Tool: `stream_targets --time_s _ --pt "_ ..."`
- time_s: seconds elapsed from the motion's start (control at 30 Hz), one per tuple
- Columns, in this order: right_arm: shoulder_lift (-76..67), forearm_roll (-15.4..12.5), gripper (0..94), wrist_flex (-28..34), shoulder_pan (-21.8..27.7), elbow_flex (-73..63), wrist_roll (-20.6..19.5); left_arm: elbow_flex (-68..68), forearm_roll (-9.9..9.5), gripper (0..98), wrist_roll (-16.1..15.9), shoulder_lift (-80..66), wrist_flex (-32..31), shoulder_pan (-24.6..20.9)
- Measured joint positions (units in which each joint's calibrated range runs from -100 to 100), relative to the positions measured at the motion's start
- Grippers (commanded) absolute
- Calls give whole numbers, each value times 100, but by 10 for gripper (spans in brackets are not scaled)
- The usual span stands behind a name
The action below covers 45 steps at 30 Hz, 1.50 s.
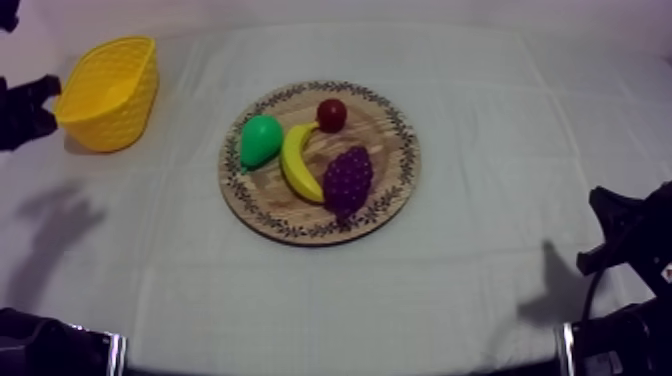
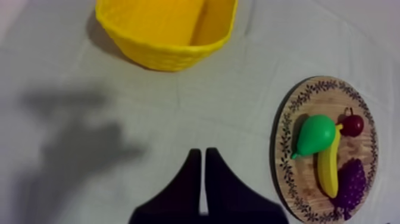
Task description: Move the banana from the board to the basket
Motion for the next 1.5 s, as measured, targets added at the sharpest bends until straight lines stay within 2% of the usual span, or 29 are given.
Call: stream_targets --time_s 0.2,0.33,0.67,1.03,1.27,1.4,1.5 --pt "0 0 4 0 0 0 0 -1840 13 8 -118 1471 1252 92" --pt "0 0 4 0 0 0 0 -2702 18 8 -67 2061 1693 231" --pt "0 0 4 0 0 0 0 -3477 91 8 211 2751 1709 940" --pt "0 0 4 0 0 0 2 -4450 184 8 578 3588 1712 2069" --pt "0 0 4 0 0 0 2 -5081 376 15 698 4202 1706 2648" --pt "0 0 4 0 -4 0 2 -5182 456 120 788 4466 1699 2814" --pt "0 0 4 9 -4 0 2 -5228 504 298 771 4505 1700 2852"
